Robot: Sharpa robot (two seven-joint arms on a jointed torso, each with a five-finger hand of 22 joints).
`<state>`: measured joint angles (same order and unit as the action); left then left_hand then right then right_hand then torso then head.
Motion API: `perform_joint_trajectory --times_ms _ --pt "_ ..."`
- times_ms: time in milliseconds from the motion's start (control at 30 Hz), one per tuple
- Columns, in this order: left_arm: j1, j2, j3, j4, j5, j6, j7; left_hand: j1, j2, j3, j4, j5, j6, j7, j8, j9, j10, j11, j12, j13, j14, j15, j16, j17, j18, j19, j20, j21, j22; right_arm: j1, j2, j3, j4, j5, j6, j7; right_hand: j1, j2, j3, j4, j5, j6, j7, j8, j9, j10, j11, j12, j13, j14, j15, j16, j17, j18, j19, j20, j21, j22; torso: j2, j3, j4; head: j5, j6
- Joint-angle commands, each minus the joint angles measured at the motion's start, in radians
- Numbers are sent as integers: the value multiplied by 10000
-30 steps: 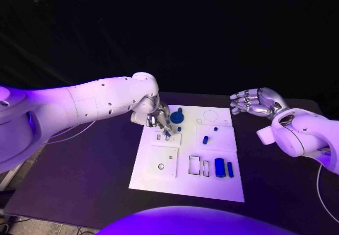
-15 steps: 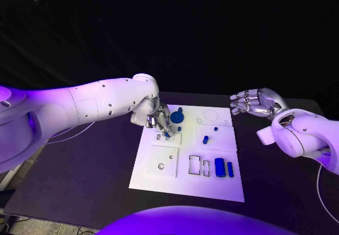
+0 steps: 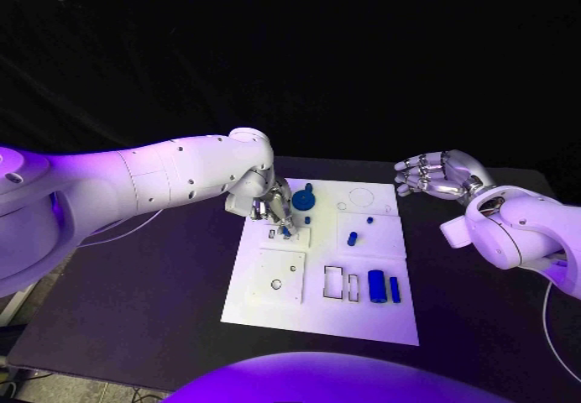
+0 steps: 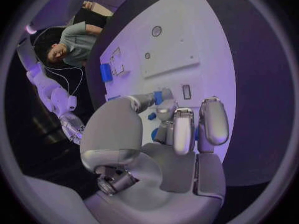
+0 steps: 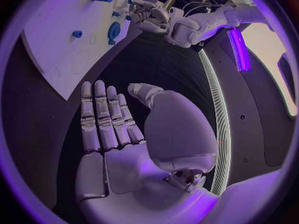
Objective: Assemble the parts on the task board
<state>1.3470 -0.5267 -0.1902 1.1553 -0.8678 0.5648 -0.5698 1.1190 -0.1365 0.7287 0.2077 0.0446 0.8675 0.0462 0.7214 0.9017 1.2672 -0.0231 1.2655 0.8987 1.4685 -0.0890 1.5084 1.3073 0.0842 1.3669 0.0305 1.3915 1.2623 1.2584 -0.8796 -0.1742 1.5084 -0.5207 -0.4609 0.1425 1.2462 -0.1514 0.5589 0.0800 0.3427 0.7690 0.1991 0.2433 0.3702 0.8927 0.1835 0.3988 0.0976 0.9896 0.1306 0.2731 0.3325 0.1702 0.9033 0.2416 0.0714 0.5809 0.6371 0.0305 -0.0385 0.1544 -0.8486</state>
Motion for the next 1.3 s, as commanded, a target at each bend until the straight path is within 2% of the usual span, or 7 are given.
perform_joint_trajectory --times_ms 33,333,1300 --pt "-12 28 -15 -2 -82 -4 -7 642 536 55 -89 33 23 -20 -13 18 70 -28 49 8 661 69 48 1169 -136 79 -11 40 5 -6 10 0 14 -43 131 36 -107 9 -63 -2 33 21 567 -22 -9 -43 56 17 -10 -12 84 -66 -11 90 -32 37 -50 -9 7 4 -2 -10 -12" --pt "-18 -7 -38 -25 -48 14 -10 652 542 42 -93 32 31 -22 -18 17 83 -30 63 34 660 68 45 1162 -137 84 -11 45 13 -6 17 0 15 -43 131 35 -107 9 -63 -2 33 21 567 -22 -9 -43 56 17 -10 -12 84 -66 -11 90 -32 37 -50 -9 -11 4 17 -19 -41" --pt "-59 59 -78 -61 -28 195 -17 705 516 -38 -133 33 53 -29 -52 10 100 -36 85 69 669 65 62 1201 -132 67 -11 29 -11 -6 46 0 -11 -104 90 -32 -128 19 -77 -11 36 25 568 -19 -22 -46 57 50 -63 7 85 -100 -19 96 -29 43 -41 -77 -7 -2 7 -9 -73"
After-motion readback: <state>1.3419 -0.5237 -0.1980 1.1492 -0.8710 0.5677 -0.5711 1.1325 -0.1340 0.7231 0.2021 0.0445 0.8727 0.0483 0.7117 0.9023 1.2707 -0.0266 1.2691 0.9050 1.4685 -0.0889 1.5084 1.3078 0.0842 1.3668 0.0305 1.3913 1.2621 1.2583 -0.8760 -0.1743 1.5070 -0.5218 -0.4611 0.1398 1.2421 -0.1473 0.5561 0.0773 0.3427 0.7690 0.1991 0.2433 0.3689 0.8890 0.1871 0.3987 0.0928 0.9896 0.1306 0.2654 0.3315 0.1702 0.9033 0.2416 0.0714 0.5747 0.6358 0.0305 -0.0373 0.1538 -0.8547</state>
